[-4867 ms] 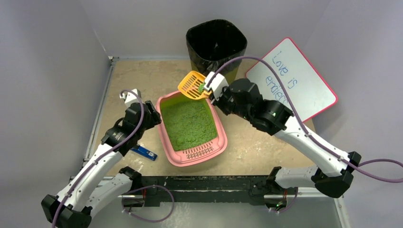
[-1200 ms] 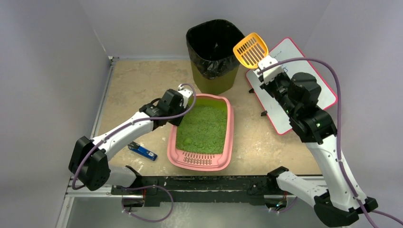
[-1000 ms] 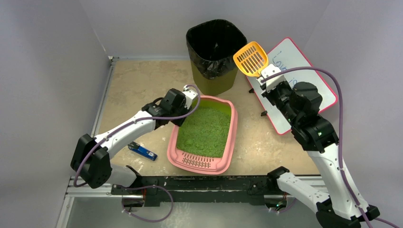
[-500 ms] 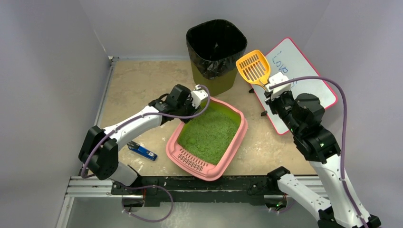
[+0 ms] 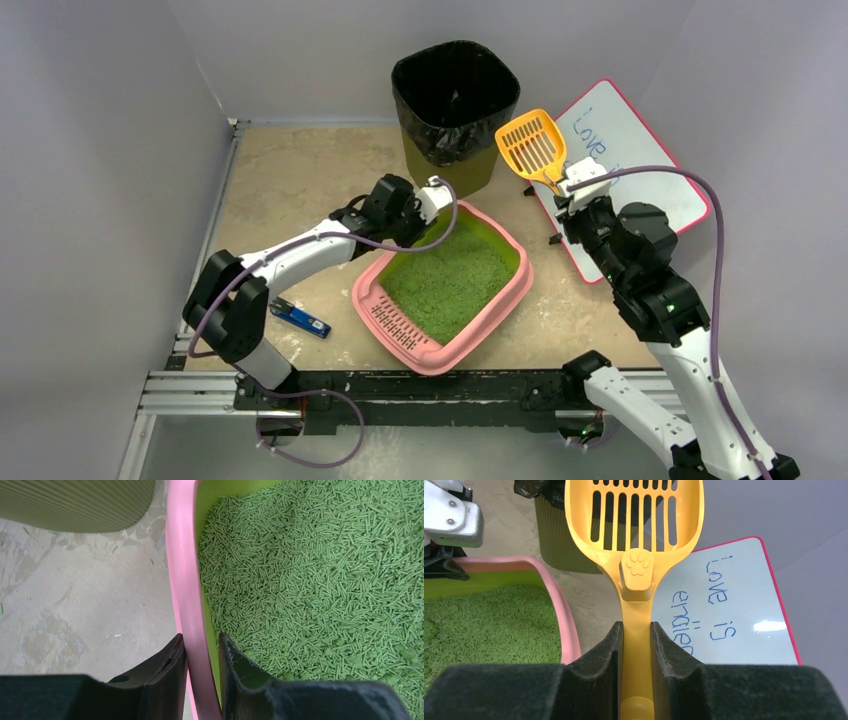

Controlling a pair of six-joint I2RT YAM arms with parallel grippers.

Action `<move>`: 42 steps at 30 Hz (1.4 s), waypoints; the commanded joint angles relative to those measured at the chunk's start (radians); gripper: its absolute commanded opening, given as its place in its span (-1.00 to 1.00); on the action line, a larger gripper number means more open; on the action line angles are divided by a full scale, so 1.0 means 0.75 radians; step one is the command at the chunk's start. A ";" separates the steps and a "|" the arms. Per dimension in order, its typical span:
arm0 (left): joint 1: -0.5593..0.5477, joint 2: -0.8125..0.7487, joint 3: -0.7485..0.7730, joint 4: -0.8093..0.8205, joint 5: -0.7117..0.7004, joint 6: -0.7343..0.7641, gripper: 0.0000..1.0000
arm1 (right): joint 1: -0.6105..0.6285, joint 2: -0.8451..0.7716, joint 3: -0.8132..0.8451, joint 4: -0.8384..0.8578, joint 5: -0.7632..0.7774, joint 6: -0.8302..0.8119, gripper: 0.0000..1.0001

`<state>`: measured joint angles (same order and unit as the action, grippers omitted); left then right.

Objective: Clean the litter box

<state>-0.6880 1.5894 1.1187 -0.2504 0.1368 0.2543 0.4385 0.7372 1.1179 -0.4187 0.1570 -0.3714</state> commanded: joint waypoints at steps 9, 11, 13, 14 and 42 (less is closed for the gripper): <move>-0.036 -0.118 0.039 0.173 -0.165 -0.317 -0.08 | 0.006 -0.022 0.026 0.063 -0.026 0.055 -1.00; -0.037 -0.177 0.023 0.147 -0.217 -0.410 -0.04 | 0.006 -0.022 0.022 0.061 -0.029 0.055 -1.00; -0.036 -0.239 0.008 0.106 -0.288 -0.501 0.00 | 0.006 -0.022 0.013 0.061 -0.032 0.055 -1.00; -0.037 -0.267 0.005 0.057 -0.314 -0.543 0.01 | 0.005 -0.022 0.011 0.060 -0.033 0.055 -1.00; -0.047 -0.441 -0.318 -0.087 -0.371 -0.420 0.11 | 0.003 -0.046 -0.004 0.038 -0.077 0.036 -1.00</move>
<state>-0.7208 1.2293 0.8635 -0.4030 -0.1669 -0.1524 0.4385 0.7185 1.1038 -0.4179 0.1081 -0.3481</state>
